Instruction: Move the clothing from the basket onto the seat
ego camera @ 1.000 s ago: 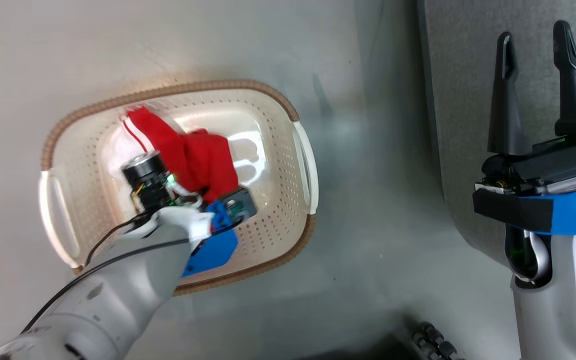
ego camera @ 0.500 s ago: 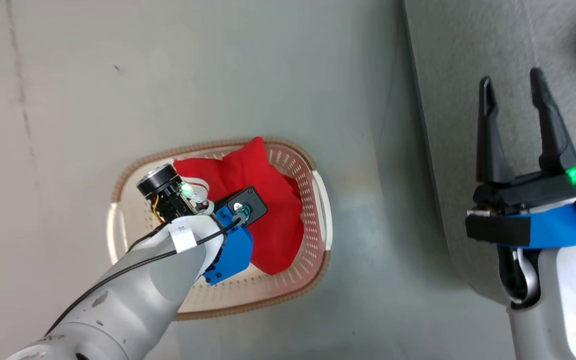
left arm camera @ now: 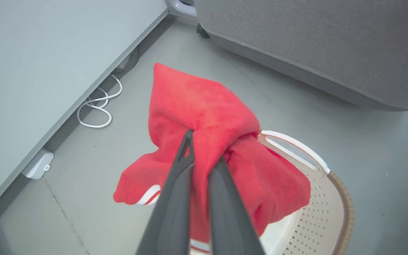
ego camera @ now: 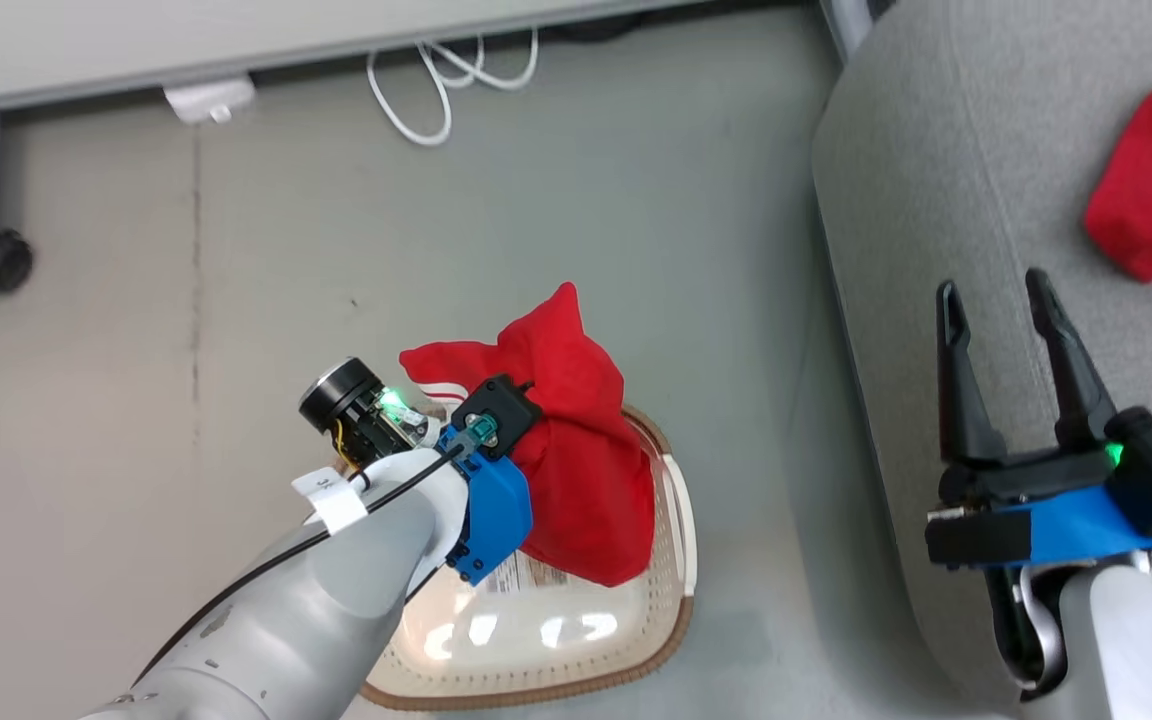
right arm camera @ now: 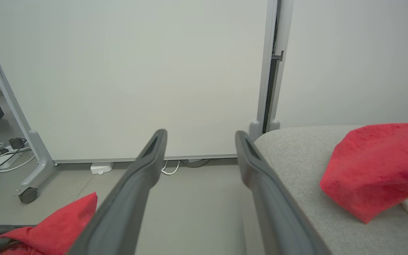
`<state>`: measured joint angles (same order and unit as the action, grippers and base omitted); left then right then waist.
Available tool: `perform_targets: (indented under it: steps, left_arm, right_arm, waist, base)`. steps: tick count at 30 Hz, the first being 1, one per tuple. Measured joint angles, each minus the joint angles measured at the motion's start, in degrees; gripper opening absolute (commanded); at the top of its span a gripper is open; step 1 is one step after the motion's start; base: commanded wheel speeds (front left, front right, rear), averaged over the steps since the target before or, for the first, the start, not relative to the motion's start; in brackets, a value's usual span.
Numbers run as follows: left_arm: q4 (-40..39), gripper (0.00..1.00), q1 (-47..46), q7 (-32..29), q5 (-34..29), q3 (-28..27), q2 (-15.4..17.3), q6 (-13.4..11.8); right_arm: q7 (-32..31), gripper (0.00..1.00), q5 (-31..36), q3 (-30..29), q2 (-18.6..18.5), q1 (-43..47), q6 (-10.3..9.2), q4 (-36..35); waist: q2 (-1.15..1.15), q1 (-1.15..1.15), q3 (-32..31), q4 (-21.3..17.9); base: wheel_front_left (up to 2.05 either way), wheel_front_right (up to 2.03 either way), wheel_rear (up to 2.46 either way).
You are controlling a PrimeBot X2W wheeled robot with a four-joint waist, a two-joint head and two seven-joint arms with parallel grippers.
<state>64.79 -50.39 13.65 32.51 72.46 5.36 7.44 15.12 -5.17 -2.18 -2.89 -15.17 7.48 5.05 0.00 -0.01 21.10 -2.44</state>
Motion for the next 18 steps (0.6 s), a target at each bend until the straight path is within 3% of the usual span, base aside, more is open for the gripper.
perform_targets:
  steps: [8, 18]
  left_arm:
    - [-2.38, 0.0, 1.57, 1.26, 3.53, -2.48, 0.65, 0.0]
    - [-14.36, 0.0, 4.76, 1.34, 3.45, -11.41, 4.3, -1.99]
  right_arm:
    - [0.0, 1.0, -0.09, -0.25, 0.0, 4.48, 0.0, 1.92]
    - [0.0, 1.0, -0.96, -0.35, 0.0, 9.24, 0.0, 3.04]
  waist:
    - [0.0, -0.01, -7.73, 1.53]
    - [0.0, 0.0, -15.35, 3.2]
  base:
    - [0.0, 0.0, 0.0]
    - [0.0, 0.0, 0.0]
